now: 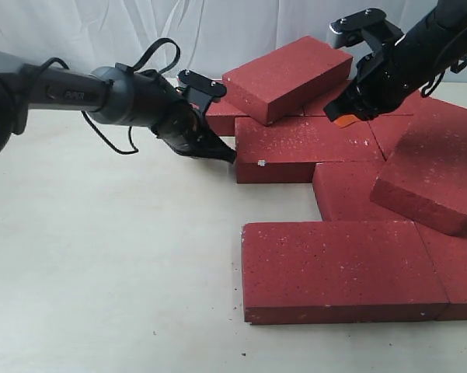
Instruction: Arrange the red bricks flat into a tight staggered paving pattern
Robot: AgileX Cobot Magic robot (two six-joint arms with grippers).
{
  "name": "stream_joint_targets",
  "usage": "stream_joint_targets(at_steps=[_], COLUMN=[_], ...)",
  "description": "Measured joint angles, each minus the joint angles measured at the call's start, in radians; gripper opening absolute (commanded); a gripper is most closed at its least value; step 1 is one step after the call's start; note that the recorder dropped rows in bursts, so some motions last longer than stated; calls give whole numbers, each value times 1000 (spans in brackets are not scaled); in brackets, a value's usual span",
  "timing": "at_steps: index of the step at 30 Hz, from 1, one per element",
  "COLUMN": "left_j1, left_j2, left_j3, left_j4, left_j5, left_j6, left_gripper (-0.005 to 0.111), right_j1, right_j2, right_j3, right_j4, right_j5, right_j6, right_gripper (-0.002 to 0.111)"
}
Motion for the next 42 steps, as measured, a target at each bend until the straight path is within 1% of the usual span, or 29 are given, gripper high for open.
stream_joint_targets(at_steps=[4, 7, 9, 11, 12, 13, 16, 17, 20, 23, 26, 28, 31, 36, 42], left_j1=[7, 7, 7, 25, 37, 57, 118, 137, 163, 170, 170, 170, 170, 170, 170], left_j2=[-60, -85, -119, -164, -188, -220, -292, -305, -322, -337, -342, -342, -342, -342, -342], left_j3=[2, 28, 118, 207, 245, 291, 384, 404, 413, 416, 416, 416, 418, 420, 420], left_j4=[102, 136, 148, 151, 151, 151, 144, 134, 118, 115, 109, 109, 109, 109, 109], left_j5=[119, 152, 146, 97, 63, 10, -117, -146, -157, -155, -160, -167, -172, -179, -190], left_j6=[0, 23, 53, 60, 61, 61, 63, 63, 63, 63, 63, 63, 66, 66, 66], left_gripper=[0, 0, 0, 0, 0, 0, 0, 0, 0, 0, 0, 0, 0, 0, 0], right_j1=[0, 0, 0, 0, 0, -4, -18, -20, -21, -21, -21, -21, -21, -21, -21], right_j2=[0, 2, 29, 58, 64, 70, 78, 87, 125, 183, 239, 266, 305, 365, 395], right_j3=[0, 0, 2, 1, -10, -37, -176, -238, -355, -469, -527, -535, -541, -541, -541], right_j4=[9, 54, 75, 142, 163, 178, 185, 166, 89, -59, -141, -146, -131, -51, -26], right_j5=[-40, -51, -112, -238, -271, -281, -211, -161, -49, 91, 184, 196, 187, 96, 16], right_j6=[0, 0, 0, 0, 4, 34, 180, 265, 518, 763, 919, 974, 1007, 1016, 1016], right_gripper=[1, 1, 1, 3, 8, 15, 51, 54, 54, 54, 55, 55, 55, 54, 54])
